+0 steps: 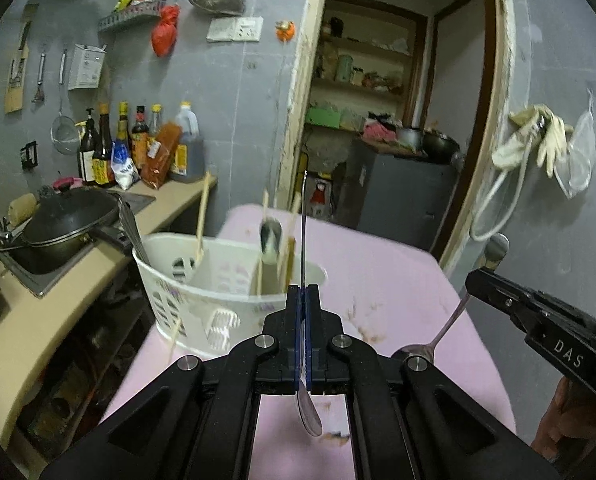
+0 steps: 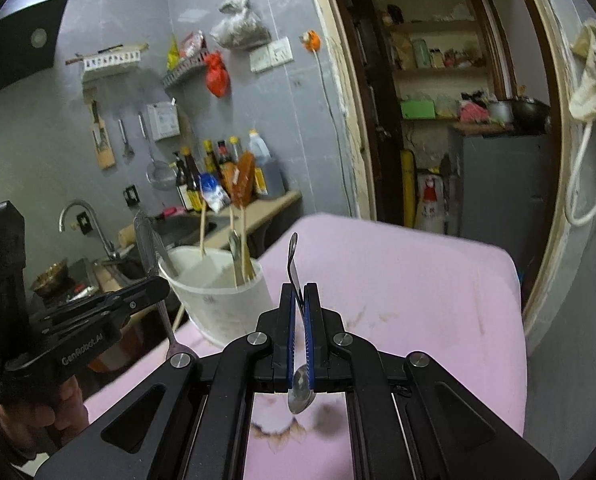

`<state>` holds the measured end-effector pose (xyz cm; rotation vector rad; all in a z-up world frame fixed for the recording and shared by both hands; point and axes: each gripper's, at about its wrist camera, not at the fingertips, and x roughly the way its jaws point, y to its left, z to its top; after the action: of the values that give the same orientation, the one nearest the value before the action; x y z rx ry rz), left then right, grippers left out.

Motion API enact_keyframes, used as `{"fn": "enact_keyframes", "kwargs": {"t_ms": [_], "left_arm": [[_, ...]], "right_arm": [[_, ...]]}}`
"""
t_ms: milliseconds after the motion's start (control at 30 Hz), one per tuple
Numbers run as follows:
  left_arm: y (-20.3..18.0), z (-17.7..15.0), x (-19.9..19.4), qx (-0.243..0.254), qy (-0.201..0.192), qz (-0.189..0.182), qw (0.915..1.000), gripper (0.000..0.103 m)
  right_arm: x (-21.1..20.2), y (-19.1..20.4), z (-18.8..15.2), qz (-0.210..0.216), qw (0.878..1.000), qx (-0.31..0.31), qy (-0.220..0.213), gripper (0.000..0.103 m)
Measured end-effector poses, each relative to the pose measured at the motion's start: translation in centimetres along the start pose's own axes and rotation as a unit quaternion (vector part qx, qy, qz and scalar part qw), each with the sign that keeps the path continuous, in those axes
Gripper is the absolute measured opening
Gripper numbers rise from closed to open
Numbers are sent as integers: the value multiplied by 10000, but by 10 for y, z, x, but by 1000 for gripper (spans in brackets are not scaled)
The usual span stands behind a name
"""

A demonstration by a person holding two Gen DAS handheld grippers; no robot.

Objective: Organize utensils
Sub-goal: 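Lift the ornate spoon with the left gripper while the right gripper lifts the plain spoon, then lower the ornate spoon into the white basket while the right gripper lowers its spoon there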

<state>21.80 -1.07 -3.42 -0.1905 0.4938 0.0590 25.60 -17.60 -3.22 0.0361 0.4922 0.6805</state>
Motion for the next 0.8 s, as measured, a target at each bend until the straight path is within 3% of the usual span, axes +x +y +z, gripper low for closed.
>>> {"fn": "enact_keyframes", "kwargs": {"t_ms": [500, 800], "left_arm": [[91, 80, -10, -616, -861, 478, 9932, 0], [127, 89, 18, -547, -808, 579, 9935, 0]], "right_arm": [[19, 35, 69, 445, 9951, -305, -824, 2], [44, 54, 88, 421, 9944, -307, -918, 2]]}}
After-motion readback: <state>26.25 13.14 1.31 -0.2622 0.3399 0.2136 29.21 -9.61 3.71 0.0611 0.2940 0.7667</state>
